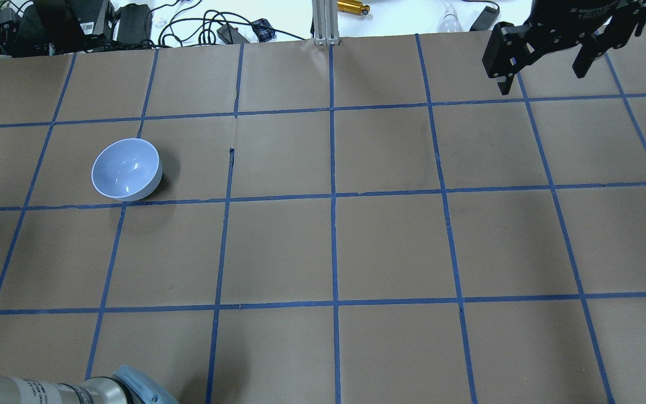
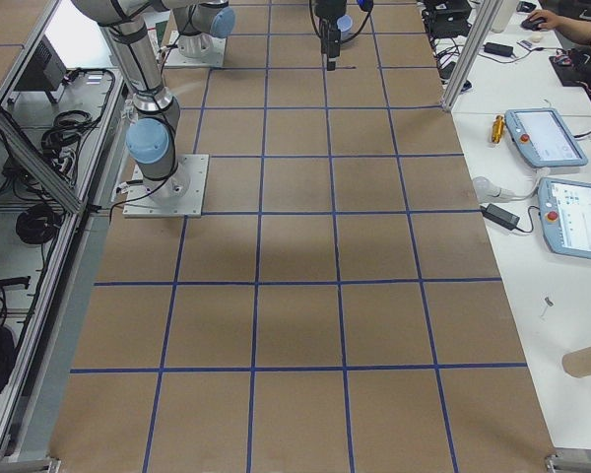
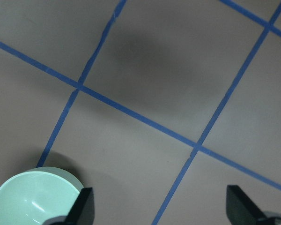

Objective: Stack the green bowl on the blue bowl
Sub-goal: 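Lower the left gripper onto the pale green bowl near the robot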

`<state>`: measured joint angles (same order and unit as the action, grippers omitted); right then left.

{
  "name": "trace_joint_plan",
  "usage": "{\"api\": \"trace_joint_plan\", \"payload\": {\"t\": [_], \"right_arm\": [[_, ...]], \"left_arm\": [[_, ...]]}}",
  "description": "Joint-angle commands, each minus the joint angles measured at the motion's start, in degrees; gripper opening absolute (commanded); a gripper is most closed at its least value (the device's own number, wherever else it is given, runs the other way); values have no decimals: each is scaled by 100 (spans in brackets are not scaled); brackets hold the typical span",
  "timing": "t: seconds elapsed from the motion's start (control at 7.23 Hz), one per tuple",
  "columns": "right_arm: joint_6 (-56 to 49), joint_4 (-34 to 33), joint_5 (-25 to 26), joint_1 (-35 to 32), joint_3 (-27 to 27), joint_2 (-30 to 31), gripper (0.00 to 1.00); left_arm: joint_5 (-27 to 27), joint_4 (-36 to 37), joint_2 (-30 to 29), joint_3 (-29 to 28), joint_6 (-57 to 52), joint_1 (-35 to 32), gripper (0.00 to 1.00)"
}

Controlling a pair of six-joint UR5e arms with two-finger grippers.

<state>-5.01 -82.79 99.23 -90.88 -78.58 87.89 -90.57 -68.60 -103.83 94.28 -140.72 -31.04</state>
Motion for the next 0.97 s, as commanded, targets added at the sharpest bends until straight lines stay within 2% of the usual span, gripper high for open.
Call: {"api": "trace_joint_plan", "payload": {"t": [0.0, 0.14, 0.28, 0.41, 0.83], "right_arm": [[0, 0, 0, 0, 0, 0, 100], [0, 0, 0, 0, 0, 0, 100], [0, 0, 0, 0, 0, 0, 100], [0, 0, 0, 0, 0, 0, 100], [0, 0, 0, 0, 0, 0, 100]], "left_arm": [[74, 189, -723, -521, -796, 195, 100], [301, 285, -1031, -899, -1260, 195, 100], [512, 294, -1330, -1042, -1508, 221, 100], [505, 416, -1533, -1043, -1885, 230, 100], [452, 444, -1789, -1078, -2082, 397, 100]]}}
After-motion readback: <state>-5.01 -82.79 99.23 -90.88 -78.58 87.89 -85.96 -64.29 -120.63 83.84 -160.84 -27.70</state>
